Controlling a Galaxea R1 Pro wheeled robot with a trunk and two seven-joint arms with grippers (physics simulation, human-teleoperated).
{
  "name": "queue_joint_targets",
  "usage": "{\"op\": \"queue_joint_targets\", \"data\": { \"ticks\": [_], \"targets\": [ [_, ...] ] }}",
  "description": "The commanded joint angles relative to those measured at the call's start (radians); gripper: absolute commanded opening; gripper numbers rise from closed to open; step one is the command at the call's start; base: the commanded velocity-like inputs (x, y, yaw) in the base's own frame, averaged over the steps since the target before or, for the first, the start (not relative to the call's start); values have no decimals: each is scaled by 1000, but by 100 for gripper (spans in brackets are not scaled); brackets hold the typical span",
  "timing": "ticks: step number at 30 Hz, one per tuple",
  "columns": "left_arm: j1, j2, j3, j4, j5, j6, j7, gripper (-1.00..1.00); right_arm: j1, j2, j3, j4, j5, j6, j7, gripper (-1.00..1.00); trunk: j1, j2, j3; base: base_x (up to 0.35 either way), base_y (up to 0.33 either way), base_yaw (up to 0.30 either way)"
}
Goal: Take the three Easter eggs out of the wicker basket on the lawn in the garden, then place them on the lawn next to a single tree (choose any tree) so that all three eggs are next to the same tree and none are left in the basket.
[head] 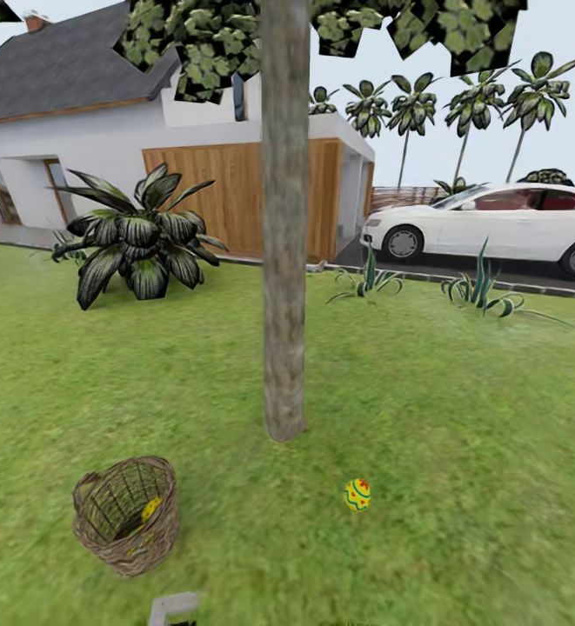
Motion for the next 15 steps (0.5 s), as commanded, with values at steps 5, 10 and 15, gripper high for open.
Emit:
{"op": "queue_joint_targets", "data": {
  "ticks": [5,10,15],
  "targets": [
    [-1,1,-8,-1,9,-2,1,100,-1,0,-4,1,-2,-4,4,100,0,-2,-5,-93,295,274],
    [-1,1,-8,-1,9,-2,-1,100,-1,0,-4,1,-2,-4,4,100,0,-2,-9,-26,311,274],
    [-1,1,-7,-1,9,-2,-1,100,-1,1,-3,1,-2,-4,4,100,0,-2,-12,22,318,274]
  ]
}}
